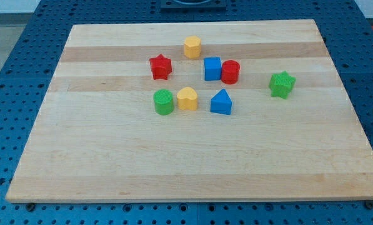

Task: Move your arm towards the red circle

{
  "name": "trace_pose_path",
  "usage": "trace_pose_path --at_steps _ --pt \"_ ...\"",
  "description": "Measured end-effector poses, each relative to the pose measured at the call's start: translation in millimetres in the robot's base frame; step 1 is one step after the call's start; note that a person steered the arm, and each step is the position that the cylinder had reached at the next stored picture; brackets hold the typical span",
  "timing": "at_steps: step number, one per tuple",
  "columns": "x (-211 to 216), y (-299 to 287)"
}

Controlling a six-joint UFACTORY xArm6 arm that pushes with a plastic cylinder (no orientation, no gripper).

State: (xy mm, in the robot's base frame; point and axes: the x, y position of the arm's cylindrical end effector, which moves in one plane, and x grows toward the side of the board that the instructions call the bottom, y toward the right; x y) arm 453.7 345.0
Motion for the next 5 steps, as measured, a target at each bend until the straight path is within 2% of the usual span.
trace_pose_path --at_steps 2,3,5 --pt "-129.6 -26.2" --pt "-152.0 -66.2" --pt "-158.9 -168.5"
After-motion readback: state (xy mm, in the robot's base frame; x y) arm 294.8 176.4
